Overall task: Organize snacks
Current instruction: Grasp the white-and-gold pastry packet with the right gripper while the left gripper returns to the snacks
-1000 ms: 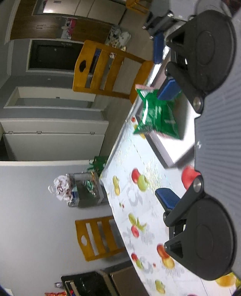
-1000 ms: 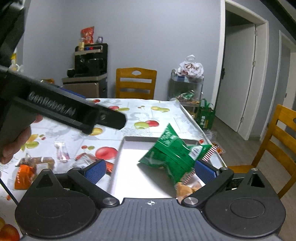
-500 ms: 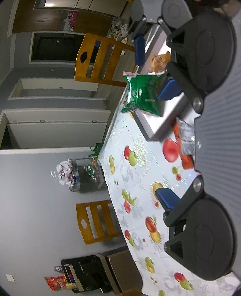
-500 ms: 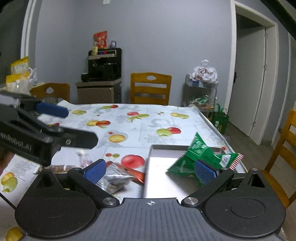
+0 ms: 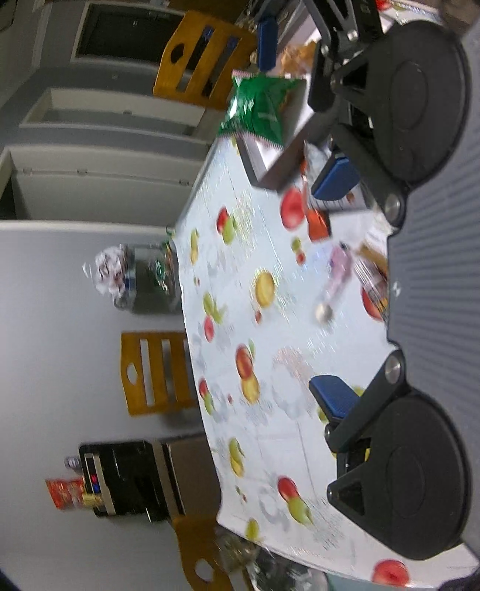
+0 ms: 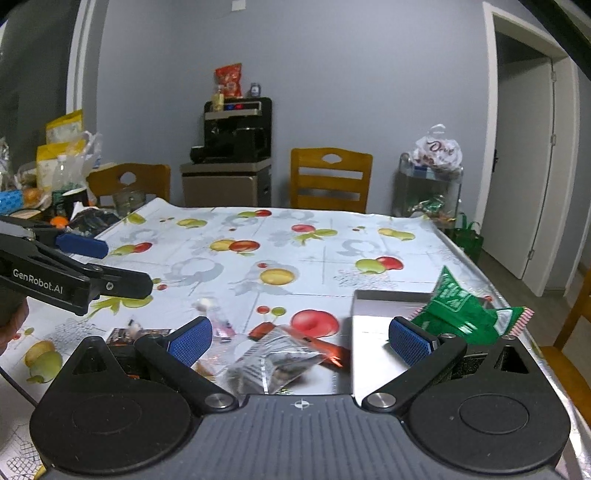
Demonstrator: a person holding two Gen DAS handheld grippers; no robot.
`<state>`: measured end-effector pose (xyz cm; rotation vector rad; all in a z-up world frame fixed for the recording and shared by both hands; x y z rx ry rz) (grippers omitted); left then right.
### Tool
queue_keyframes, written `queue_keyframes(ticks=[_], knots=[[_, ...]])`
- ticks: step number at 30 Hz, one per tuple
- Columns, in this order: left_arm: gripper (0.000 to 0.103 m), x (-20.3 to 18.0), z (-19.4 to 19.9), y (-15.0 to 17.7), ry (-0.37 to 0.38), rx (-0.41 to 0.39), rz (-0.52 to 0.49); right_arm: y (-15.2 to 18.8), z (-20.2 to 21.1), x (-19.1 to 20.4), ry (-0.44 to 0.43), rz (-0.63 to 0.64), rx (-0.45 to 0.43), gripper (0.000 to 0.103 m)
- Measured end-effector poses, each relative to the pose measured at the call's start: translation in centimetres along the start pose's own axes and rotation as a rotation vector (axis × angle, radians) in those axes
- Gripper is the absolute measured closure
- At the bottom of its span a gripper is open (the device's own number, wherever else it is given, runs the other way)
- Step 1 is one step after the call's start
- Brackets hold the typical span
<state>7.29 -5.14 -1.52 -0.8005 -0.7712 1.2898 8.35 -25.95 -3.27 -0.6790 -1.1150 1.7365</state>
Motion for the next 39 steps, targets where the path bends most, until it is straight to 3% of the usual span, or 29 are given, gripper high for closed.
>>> queue_keyframes(ticks=[4,11,24,31,39], knots=[[0.001,1.7,0.1,1.5,-0.051,0.012,-0.008,0.2,-0.3,1.0,-0.021,0.013,0.004,0.000],[0.001,3.1,-0.3,4.5,-0.068,0.063,-0.004,1.1,-1.1,2.8,-0.067,0.038,0.037,0.000],[0.001,1.9,-3.5,8.0,-0.111,0.121,-0.013,2.0,-3.5,6.5,-0.094,0.133,0.069,0.002],[0.001,1.6,-3.9,8.6,-0.091,0.093,0.000,2.4,-5.1,7.8,-0.133,0.148,0.099,0.016],[0.001,4.0,-2.6,9.5,-0.077,0.111,0.040,2.5,-6.5,8.4,-0.173,0.123,0.124,0.028]])
Point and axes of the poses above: each gripper's, at about its wrist camera, not at the fingertips, and z roughly against the way its jaws point, x to its left, y to its underside, the point moved 8 cm from there along -z, roughly the way its jaws point, and after that the axes turned 6 degrees about -y, right-handed, at the moved point
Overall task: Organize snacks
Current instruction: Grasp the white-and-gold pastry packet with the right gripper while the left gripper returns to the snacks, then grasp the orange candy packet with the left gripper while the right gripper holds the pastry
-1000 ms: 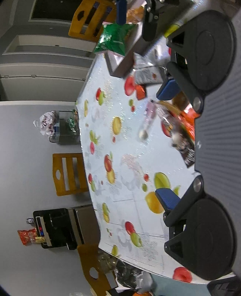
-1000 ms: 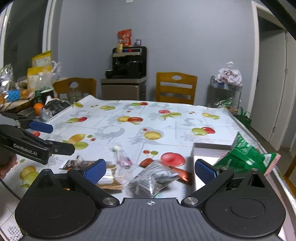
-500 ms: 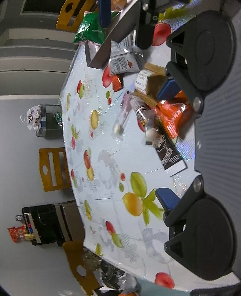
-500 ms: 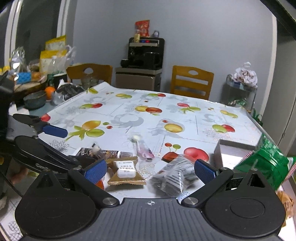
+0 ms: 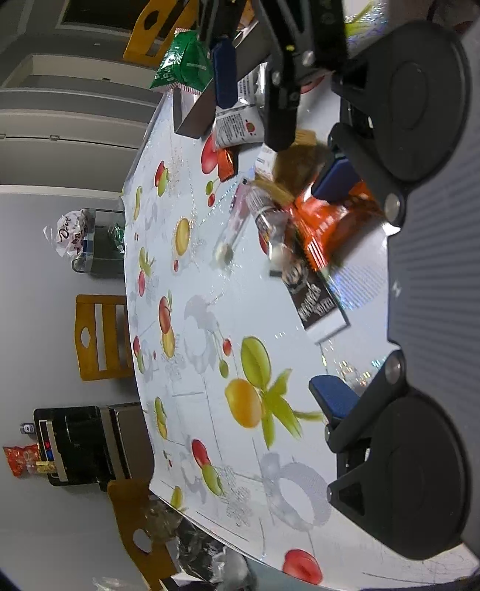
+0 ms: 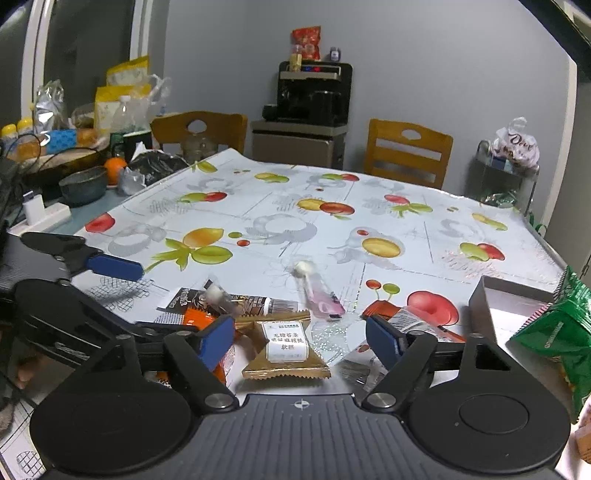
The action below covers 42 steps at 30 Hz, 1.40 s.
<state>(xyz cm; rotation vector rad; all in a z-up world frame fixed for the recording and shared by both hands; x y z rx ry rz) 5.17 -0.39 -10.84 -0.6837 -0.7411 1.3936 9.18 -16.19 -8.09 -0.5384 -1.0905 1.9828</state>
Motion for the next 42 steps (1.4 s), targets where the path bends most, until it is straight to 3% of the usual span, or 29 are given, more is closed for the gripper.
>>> queue_keyframes(ticks=[7,14,16,21,29,34,42], knots=[[0.001,0.2,1.1,0.2,-0.011,-0.009,-0.029,0.4,-1.7,0.5,-0.038,0.012,0.032,0.039],[0.001,-1.2,1.3,0.3,0.001,-0.009,-0.060,1.3,-3.0,-0.3,-0.077,-0.057,0.078,0.040],[0.001,-1.5,1.2,0.3,0.004,-0.005,-0.063,1.6,-3.3,-0.5,-0.095,-0.073,0.092,0.053],[0.001,-2.3,1.2,0.3,0.009,-0.002,-0.073,1.8,-2.7,-0.6,-0.106,-0.095,0.086,0.062],[0.001,-3.9,0.7,0.1,0.011,0.007,-0.071,2.1,0.3,-1.4,-0.032,-0.063,0.047,0.066],[0.002,-3.6,0.1,-0.1,0.011,0.008,0.008,2.8,1.9,-2.1,-0.039,-0.082,0.042,0.066],[0.028,-5.1,-1.0,0.1,-0.007,0.035,0.025,3.6,2.2,-2.2,-0.049,-0.080,0.040,0.066]])
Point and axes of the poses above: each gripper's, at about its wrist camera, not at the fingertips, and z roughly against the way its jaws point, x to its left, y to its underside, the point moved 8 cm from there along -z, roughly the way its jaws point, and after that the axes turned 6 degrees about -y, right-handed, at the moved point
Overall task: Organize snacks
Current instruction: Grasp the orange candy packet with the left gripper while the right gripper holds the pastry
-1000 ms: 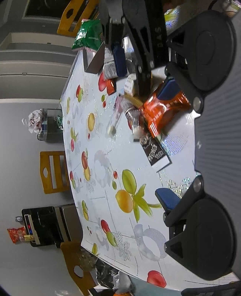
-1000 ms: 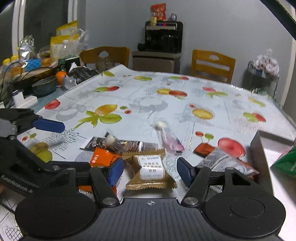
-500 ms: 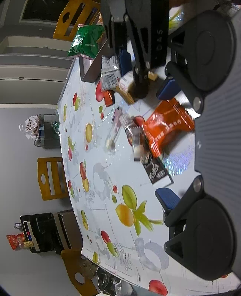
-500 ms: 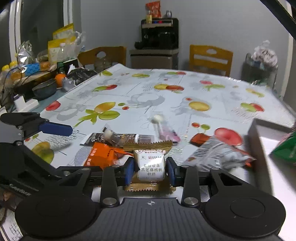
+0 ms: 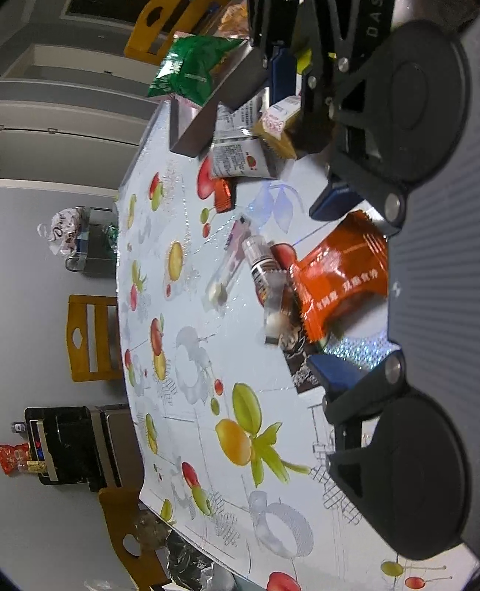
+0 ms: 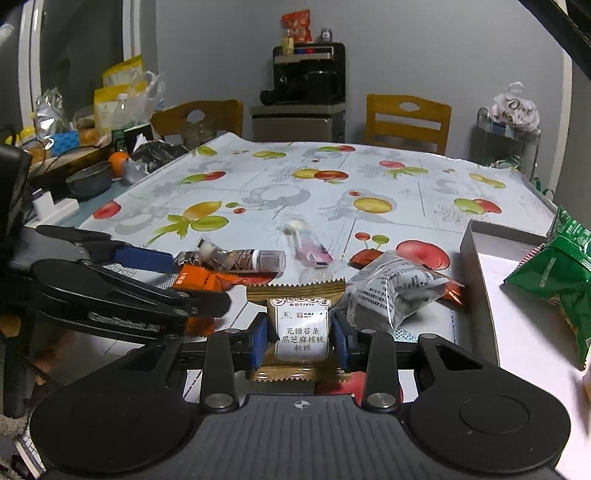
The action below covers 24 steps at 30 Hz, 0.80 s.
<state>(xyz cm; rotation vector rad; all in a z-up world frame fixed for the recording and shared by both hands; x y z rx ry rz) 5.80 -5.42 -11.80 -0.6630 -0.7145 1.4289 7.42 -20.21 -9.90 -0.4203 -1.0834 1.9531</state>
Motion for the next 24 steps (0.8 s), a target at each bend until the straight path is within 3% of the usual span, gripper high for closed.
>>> queue_keyframes(ticks=[5,7,10,15,24], knots=[[0.042,0.0,-0.3,0.3,0.015,0.009,0.018,0.3,0.0,-0.1,-0.001,0.000,0.001,0.066],[0.056,0.2,-0.2,0.3,0.030,0.003,0.030,0.5,0.1,-0.1,-0.002,0.000,0.003,0.066],[0.062,0.6,0.1,0.4,0.048,-0.002,0.033,0.7,0.1,0.1,-0.010,0.006,0.008,0.066],[0.066,0.7,0.8,0.6,0.090,-0.013,0.015,0.9,-0.1,0.7,-0.015,0.031,0.024,0.066],[0.066,-1.3,1.8,1.6,0.193,-0.014,-0.152,1.0,-0.4,1.2,0.002,0.057,0.043,0.064]])
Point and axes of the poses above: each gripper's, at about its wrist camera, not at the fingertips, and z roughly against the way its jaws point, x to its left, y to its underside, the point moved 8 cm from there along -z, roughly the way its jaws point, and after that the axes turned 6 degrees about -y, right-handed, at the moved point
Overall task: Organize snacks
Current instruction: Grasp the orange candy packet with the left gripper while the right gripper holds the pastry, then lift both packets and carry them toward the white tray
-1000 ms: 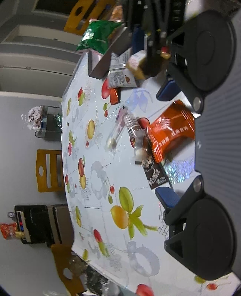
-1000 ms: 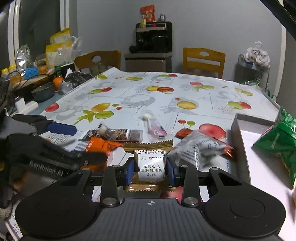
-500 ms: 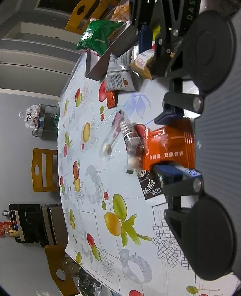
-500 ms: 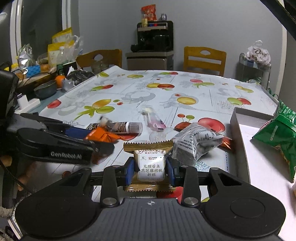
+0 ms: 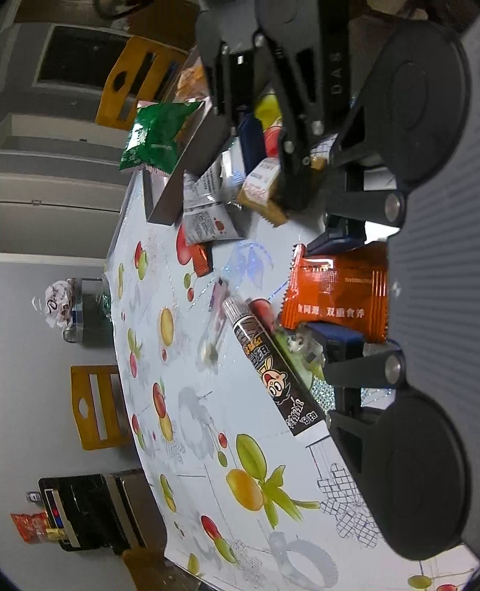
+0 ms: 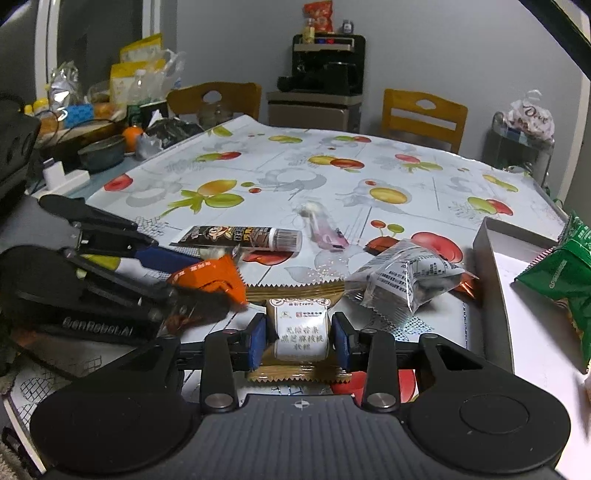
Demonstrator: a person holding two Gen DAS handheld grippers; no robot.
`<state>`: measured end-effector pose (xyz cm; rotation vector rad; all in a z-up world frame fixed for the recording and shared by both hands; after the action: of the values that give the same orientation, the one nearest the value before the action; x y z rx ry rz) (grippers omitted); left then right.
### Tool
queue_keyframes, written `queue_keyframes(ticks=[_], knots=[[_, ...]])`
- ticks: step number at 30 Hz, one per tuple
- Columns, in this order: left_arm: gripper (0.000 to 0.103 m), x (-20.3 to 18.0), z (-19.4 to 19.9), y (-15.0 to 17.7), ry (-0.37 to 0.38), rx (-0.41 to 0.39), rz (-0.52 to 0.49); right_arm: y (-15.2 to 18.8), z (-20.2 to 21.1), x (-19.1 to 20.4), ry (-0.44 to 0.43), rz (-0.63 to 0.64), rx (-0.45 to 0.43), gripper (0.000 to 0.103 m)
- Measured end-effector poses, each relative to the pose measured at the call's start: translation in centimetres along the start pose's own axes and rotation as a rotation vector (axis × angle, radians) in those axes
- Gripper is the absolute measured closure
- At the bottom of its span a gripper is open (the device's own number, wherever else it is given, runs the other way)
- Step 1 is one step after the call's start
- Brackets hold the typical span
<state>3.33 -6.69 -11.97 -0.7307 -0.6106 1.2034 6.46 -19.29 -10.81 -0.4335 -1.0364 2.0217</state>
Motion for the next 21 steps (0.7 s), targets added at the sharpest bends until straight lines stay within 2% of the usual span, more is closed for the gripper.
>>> queue_keyframes(ticks=[6,12,13,14,15,16,19,21], knots=[[0.065,0.07,-0.13,0.20,0.014,0.007,0.008,-0.14,-0.47,-0.07,0.004,-0.017,-0.004,0.060],[0.059,0.10,-0.17,0.23,0.022,0.010,0.013,-0.03,-0.75,-0.26,-0.005,-0.039,-0.003,0.059],[0.052,0.09,-0.20,0.25,0.020,0.011,0.010,-0.01,-0.81,-0.32,-0.008,-0.043,-0.001,0.059],[0.036,0.10,-0.27,0.27,0.010,0.014,0.004,0.04,-0.85,-0.36,-0.009,-0.046,0.001,0.059],[0.027,0.17,-0.43,0.34,-0.008,0.024,-0.001,0.09,-0.87,-0.42,-0.010,-0.049,0.003,0.059],[0.012,0.43,-0.63,0.45,-0.033,0.038,0.003,0.11,-0.87,-0.55,-0.005,-0.053,0.003,0.059],[0.011,0.85,-0.69,0.60,-0.035,0.042,0.019,0.21,-0.79,-0.58,-0.007,-0.050,0.004,0.060],[0.017,0.81,-0.62,0.60,-0.040,0.038,0.012,0.27,-0.68,-0.49,-0.004,-0.041,0.001,0.061]])
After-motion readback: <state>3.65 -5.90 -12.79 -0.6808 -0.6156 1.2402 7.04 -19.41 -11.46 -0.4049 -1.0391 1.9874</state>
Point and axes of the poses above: each gripper's, at about its wrist camera, not at the fingertips, and z roughly against the way its jaws point, x to its left, y to its underside, the point moved 8 cm from there along -z, roughly the way its jaws point, and after that the axes turned 6 degrees about -y, right-handed, at the moved point
